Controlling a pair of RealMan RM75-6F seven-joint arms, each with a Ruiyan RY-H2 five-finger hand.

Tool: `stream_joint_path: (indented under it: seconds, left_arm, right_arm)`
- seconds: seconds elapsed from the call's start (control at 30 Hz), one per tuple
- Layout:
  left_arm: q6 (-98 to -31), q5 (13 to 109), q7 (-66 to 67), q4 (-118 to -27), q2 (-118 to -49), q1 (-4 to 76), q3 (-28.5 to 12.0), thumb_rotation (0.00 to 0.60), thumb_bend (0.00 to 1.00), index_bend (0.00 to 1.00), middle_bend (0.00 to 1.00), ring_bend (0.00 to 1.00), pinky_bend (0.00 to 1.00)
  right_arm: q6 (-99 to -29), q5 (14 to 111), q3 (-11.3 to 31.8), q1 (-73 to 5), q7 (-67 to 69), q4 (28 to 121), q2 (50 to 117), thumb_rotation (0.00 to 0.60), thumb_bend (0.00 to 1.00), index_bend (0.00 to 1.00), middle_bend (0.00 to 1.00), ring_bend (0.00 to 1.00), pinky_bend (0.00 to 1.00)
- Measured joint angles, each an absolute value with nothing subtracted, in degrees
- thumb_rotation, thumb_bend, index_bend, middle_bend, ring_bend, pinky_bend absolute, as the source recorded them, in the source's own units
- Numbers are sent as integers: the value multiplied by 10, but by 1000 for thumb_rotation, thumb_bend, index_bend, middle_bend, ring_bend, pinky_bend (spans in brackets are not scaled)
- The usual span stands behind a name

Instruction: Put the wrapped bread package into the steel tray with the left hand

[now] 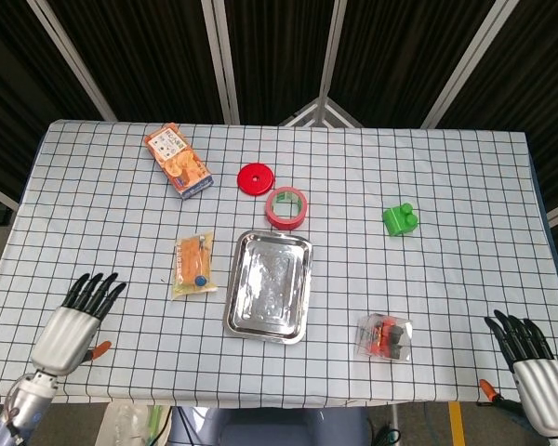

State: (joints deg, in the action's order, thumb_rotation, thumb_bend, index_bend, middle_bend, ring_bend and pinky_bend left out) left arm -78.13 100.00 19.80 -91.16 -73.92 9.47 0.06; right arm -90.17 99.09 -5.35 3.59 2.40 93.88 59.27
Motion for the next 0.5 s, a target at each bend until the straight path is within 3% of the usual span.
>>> stream_joint_path:
  seconds: [0.2, 0.5]
  left_arm:
    - [-712, 991, 239, -901, -772, 159, -38, 600, 17, 0, 0, 0, 8]
    - [-590, 881, 370, -939, -785, 232, -87, 600, 8, 0, 0, 0, 7]
  right_arm:
    - [-878, 972, -47, 25, 25, 939, 594, 600, 297, 0, 0, 0, 0]
    - [-855, 924, -29, 14, 51, 933, 589, 600, 298, 0, 0, 0, 0]
